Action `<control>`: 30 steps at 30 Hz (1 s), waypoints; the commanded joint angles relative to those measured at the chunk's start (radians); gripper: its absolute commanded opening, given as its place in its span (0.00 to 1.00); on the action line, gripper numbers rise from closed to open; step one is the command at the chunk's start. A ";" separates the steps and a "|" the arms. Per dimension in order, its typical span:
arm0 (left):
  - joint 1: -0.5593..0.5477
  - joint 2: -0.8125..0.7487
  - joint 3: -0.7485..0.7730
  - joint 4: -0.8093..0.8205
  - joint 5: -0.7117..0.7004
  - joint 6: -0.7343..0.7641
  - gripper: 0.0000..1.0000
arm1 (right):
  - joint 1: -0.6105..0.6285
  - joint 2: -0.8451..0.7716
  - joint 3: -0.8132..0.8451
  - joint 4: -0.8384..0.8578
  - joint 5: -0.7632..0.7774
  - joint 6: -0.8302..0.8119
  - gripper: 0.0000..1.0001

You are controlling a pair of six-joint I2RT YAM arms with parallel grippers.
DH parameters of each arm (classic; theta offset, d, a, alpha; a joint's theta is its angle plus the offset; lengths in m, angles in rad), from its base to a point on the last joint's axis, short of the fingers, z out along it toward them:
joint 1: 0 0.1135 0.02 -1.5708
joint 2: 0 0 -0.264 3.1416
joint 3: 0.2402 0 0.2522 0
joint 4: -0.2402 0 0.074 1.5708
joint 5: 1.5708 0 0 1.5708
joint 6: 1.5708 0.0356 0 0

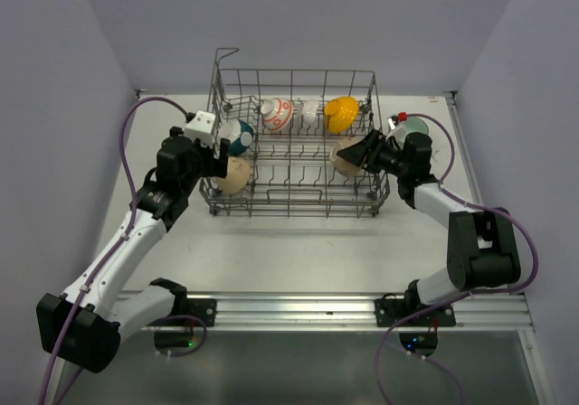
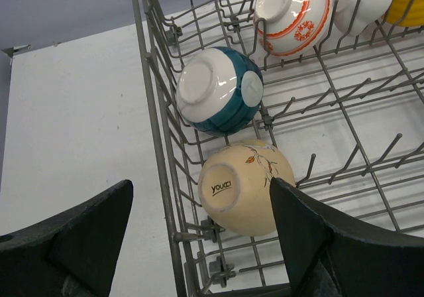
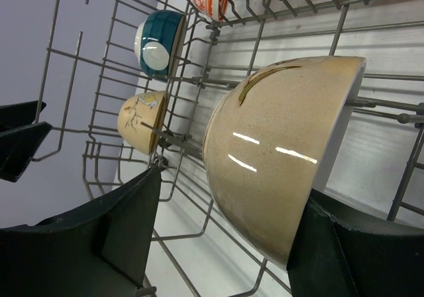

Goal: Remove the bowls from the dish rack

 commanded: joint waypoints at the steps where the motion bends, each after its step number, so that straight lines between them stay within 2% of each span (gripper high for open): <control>1: -0.004 -0.004 0.016 -0.035 0.019 0.007 0.89 | 0.003 -0.051 0.051 0.048 -0.052 0.040 0.70; 10: -0.004 -0.009 0.016 -0.035 0.019 0.007 0.93 | 0.000 -0.067 0.036 0.119 -0.079 0.075 0.67; 16: -0.004 -0.014 0.016 -0.035 0.015 0.007 0.96 | 0.000 -0.051 0.036 0.120 -0.088 0.072 0.53; 23: -0.004 -0.012 0.016 -0.036 0.016 0.006 1.00 | 0.000 -0.032 0.016 0.195 -0.109 0.106 0.52; 30: -0.004 -0.017 0.019 -0.037 0.018 0.007 1.00 | 0.000 -0.047 0.059 0.196 -0.125 0.124 0.52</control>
